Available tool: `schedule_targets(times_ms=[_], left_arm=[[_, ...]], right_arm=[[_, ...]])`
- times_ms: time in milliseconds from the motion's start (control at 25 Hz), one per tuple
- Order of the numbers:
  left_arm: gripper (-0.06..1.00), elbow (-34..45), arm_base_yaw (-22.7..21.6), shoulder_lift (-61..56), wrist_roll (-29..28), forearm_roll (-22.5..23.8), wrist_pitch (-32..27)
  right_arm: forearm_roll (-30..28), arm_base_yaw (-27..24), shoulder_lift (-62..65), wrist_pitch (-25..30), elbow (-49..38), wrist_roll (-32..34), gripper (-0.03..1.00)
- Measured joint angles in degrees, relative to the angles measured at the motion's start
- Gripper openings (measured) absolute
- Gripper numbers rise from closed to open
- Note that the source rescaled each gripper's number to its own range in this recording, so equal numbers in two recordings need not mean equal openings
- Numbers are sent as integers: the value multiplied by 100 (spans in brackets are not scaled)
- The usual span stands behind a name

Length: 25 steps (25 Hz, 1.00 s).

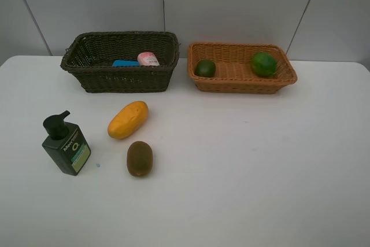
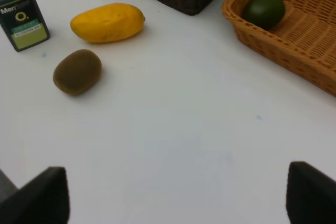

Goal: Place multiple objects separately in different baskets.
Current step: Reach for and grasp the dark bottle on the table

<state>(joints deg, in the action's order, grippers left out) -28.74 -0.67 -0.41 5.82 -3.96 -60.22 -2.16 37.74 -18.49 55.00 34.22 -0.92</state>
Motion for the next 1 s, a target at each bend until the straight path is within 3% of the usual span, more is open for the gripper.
schedule_targets(times_ms=[240, 480, 1000], left_arm=[[100, 0, 0, 0, 0, 0, 0], [100, 0, 0, 0, 0, 0, 0], [100, 0, 0, 0, 0, 0, 0]], right_arm=[[79, 0, 591, 92, -283, 0, 100], [79, 0, 927, 552, -369, 0, 100], [-13, 0, 1246, 573, -439, 126, 100]])
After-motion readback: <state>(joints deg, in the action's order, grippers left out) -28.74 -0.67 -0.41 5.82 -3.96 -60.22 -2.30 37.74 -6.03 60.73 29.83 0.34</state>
